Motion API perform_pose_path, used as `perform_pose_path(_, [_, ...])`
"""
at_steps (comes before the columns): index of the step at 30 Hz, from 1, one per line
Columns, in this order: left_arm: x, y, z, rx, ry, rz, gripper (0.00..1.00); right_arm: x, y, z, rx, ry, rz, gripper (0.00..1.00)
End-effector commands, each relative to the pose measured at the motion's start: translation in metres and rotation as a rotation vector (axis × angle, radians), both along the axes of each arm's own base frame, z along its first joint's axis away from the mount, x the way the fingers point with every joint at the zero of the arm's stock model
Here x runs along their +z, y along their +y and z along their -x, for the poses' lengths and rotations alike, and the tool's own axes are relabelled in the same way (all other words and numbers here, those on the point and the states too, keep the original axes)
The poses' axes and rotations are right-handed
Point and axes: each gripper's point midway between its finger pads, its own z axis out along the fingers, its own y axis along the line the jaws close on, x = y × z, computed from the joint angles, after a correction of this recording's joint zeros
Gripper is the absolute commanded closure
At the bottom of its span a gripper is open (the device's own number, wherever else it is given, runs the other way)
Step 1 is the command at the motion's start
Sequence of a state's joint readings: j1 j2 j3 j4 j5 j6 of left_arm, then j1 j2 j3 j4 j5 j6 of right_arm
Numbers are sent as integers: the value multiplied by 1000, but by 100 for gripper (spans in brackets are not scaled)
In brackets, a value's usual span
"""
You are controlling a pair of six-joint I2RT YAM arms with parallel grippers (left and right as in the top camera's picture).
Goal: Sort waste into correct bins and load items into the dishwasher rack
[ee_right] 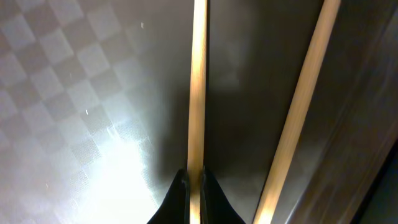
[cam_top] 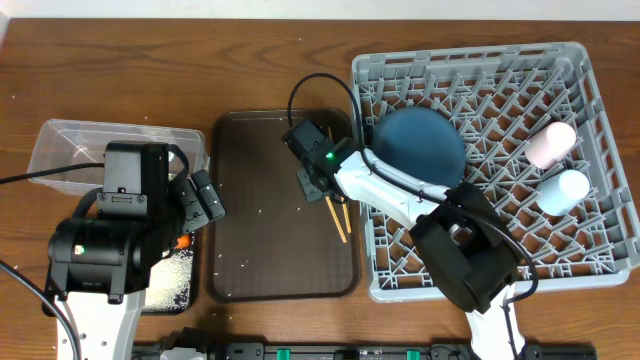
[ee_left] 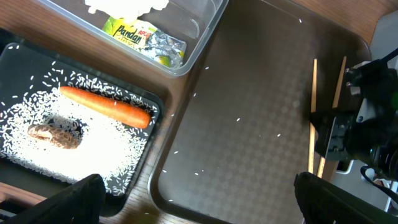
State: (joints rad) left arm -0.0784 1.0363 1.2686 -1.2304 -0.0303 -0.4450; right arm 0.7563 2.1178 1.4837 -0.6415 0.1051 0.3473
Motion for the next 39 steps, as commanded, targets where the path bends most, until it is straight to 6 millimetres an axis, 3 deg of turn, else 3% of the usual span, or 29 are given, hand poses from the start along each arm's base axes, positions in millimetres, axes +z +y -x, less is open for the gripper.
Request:
perform_pose_path(1, [1, 4, 0, 15, 0, -13, 2, 34, 12, 0, 60, -37, -64, 99])
perform_pose_path(3, [1, 4, 0, 15, 0, -13, 2, 64, 17, 1, 80, -67, -122, 99])
perform_pose_path(10, [1, 4, 0, 15, -1, -13, 2, 140, 11, 4, 94, -187, -202, 99])
perform_pose_path(12, [1, 4, 0, 15, -1, -13, 2, 152, 7, 5, 91, -206, -211, 99])
perform_pose_path(16, [1, 4, 0, 15, -1, -13, 2, 153, 1, 10, 87, -194, -191, 99])
perform_pose_path(19, [1, 4, 0, 15, -1, -13, 2, 141, 10, 19, 158, -148, -195, 99])
perform_pose_path(20, [1, 4, 0, 15, 0, -13, 2, 132, 10, 21, 168, -128, -174, 95])
perform_pose_path(21, [1, 4, 0, 15, 0, -13, 2, 121, 8, 23, 166, -108, -144, 80])
perform_pose_path(22, [1, 4, 0, 15, -1, -13, 2, 109, 7, 25, 169, -83, -121, 73])
perform_pose_path(25, [1, 4, 0, 15, 0, -13, 2, 75, 9, 30, 203, -15, -66, 67])
perform_pose_path(30, [1, 4, 0, 15, 0, -13, 2, 31, 32, 61, 425, 100, -48, 50])
perform_pose_path(34, [1, 4, 0, 15, -1, -13, 2, 4, 25, 60, 383, 108, 47, 53])
perform_pose_path(38, [1, 4, 0, 15, -1, -13, 2, -14, 19, 61, 355, 143, 75, 67])
perform_pose_path(39, [1, 4, 0, 15, 0, -13, 2, -16, 17, 61, 352, 147, 78, 75])
